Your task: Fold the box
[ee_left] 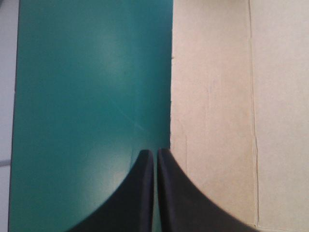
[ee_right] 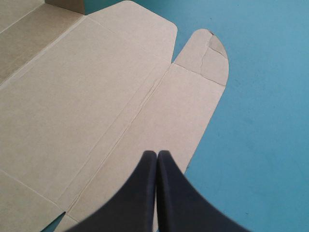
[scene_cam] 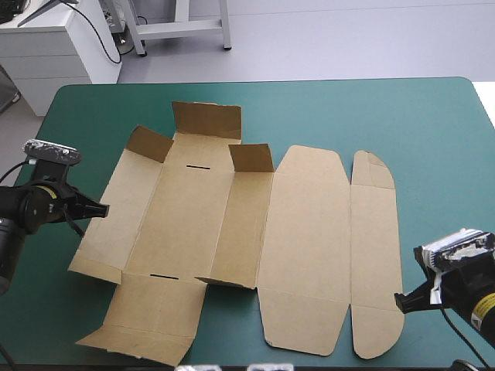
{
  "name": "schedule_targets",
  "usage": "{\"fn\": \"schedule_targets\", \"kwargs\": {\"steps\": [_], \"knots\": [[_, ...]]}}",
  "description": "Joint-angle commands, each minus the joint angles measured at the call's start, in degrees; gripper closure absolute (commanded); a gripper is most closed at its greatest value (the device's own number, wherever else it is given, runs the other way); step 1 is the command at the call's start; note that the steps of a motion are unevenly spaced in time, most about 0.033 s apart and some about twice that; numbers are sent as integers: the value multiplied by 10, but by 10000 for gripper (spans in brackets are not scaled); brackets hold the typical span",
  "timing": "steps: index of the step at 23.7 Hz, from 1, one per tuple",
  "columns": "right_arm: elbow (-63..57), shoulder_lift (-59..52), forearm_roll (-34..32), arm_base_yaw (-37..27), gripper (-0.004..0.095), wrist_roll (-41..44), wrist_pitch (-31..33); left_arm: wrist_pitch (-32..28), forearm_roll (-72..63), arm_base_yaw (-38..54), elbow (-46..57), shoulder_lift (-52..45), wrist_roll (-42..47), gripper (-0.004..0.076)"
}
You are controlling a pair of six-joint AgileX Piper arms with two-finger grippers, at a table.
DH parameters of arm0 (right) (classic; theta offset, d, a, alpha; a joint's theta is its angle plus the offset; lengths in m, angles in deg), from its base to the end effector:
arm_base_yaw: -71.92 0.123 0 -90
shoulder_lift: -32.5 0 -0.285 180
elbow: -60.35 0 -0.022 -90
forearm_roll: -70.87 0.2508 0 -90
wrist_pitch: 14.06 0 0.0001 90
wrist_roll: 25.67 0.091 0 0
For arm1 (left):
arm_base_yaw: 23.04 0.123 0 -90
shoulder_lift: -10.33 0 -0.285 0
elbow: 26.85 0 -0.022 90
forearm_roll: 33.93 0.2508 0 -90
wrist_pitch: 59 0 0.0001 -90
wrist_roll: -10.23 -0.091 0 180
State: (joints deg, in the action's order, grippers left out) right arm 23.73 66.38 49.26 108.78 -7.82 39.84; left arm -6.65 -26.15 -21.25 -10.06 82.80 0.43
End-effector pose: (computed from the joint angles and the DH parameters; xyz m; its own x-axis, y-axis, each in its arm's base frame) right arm 0.0689 0.0178 0.3397 -0.4577 -0.2451 -0.8547 -0.3352 0.9379 -0.0895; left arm 0.2207 0.0167 0.3493 -0.7802 0.2259 -0.5834 0.1016 0.9659 0.2381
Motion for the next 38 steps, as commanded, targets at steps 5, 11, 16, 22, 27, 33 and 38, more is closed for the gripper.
{"fn": "schedule_targets", "kwargs": {"steps": [5, 11, 16, 22, 27, 33, 38], "knots": [[0, -28, 5, -3, 929, 7, 16, 87, -215, 130, -134, 124, -103, 706], [-7, -58, 15, -3, 929, 29, 19, 216, -313, 195, -213, 244, -155, 708], [-29, -80, 15, -3, 929, 44, 52, 216, -287, 201, -221, 304, -154, 708], [-56, -97, 15, -3, 929, 46, 63, 216, -291, 201, -221, 309, -167, 692], [-56, -97, 13, -3, 929, 46, 63, 216, -329, 201, -221, 309, -186, 456], [-56, -97, 13, -3, 929, 46, 63, 215, -330, 201, -203, 309, -168, 255], [-56, -97, 13, -3, 929, 46, 63, 207, -369, 184, -128, 316, -168, 256]]}}
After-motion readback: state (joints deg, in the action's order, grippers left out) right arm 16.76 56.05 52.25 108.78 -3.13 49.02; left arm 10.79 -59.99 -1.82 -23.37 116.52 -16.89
